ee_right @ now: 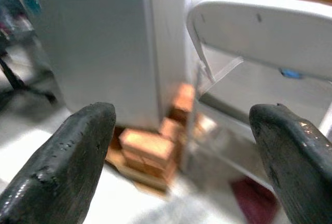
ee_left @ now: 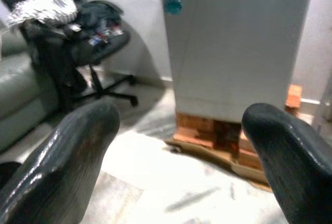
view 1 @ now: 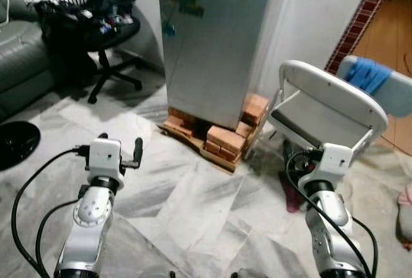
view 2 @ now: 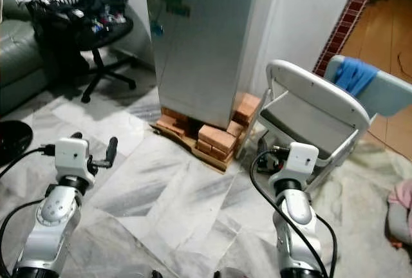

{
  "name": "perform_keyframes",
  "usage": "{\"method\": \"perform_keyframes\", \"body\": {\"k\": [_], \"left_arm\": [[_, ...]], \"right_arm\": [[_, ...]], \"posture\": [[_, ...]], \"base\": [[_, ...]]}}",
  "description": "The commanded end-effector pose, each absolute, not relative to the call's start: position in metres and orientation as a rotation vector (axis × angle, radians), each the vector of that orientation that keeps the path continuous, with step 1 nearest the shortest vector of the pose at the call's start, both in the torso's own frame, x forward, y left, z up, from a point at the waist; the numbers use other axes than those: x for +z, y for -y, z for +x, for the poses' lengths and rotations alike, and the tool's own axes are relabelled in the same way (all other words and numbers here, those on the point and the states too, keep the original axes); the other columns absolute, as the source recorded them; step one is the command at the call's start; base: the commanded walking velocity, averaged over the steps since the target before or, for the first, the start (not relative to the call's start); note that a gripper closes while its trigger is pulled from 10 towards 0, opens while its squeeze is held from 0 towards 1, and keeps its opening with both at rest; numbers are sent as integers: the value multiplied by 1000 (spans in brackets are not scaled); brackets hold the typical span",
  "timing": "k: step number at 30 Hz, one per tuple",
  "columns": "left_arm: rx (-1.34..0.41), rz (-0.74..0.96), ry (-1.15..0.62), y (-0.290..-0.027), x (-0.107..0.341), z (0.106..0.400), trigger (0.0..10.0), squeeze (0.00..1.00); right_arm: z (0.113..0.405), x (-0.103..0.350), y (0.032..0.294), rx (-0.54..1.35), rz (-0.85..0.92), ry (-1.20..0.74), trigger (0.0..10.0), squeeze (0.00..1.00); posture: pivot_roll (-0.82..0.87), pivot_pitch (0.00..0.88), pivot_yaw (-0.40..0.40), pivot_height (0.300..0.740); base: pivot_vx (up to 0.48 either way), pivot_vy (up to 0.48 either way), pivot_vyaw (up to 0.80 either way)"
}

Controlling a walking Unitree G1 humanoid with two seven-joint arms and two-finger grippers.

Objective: Restocking fridge

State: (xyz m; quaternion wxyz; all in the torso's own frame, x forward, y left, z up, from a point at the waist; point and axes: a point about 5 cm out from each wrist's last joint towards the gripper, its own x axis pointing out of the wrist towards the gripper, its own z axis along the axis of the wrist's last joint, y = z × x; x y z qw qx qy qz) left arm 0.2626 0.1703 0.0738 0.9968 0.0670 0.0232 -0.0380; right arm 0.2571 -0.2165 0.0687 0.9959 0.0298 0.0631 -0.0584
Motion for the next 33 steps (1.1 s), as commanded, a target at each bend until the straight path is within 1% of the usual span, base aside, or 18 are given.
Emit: {"method": "perform_keyframes", "body": {"k": [1, 3, 4, 6, 8, 10, 12, 14, 16, 18, 21, 24, 33], "left_arm": [[-56, 148, -62, -178, 73, 263, 10000, 0], [-66, 136, -64, -177, 73, 263, 10000, 0], [-98, 156, -58, -174, 73, 261, 10000, 0], [-106, 165, -56, -174, 74, 260, 10000, 0], [-122, 179, -29, -174, 77, 259, 10000, 0], [-112, 175, -2, -175, 82, 261, 10000, 0], [-102, 171, 11, -176, 85, 263, 10000, 0], [-85, 159, 24, -178, 90, 266, 10000, 0], [-66, 148, 30, -180, 93, 269, 10000, 0], [-68, 143, 29, -179, 93, 270, 10000, 0], [-107, 132, 29, -171, 93, 274, 10000, 0], [-133, 136, 53, -168, 96, 275, 10000, 0], [-128, 125, 44, -168, 93, 271, 10000, 0]], "right_arm": [[259, 67, 208, -79, 52, -149, 10000, 0], [258, 66, 208, -87, 48, -159, 10000, 0], [255, 63, 204, -76, 25, -192, 10000, 0], [253, 62, 202, -65, 17, -202, 10000, 0], [247, 63, 189, -26, 81, -209, 10000, 0], [249, 66, 187, -57, 77, -174, 10000, 0], [251, 68, 188, -86, 61, -157, 10000, 0], [254, 69, 195, -191, 76, -133, 10000, 0], [254, 69, 200, -261, 147, -126, 10000, 0], [253, 66, 203, -283, 152, -138, 10000, 0], [251, 58, 206, -286, 139, -202, 10000, 0], [248, 59, 207, -262, 171, -189, 10000, 0], [252, 61, 207, -269, 193, -171, 10000, 0]], "posture": [[37, 28, 4, 740], [37, 28, 4, 740], [40, 28, 3, 740], [40, 28, 3, 740], [44, 23, -6, 740], [58, 22, -12, 740], [58, 22, -12, 740], [65, 23, -18, 740], [63, 25, -17, 740], [49, 28, -10, 740], [44, 32, -13, 740], [42, 32, -15, 740], [47, 39, -16, 740]], "base": [[0, 480, 0], [0, 480, 0], [0, 480, 0], [0, 480, 0], [0, 480, 0], [0, 480, 0], [0, 476, 0], [0, 435, 0], [0, 422, 0], [0, 422, 0], [0, 421, 0], [0, 423, 0], [323, 355, 0]]}}
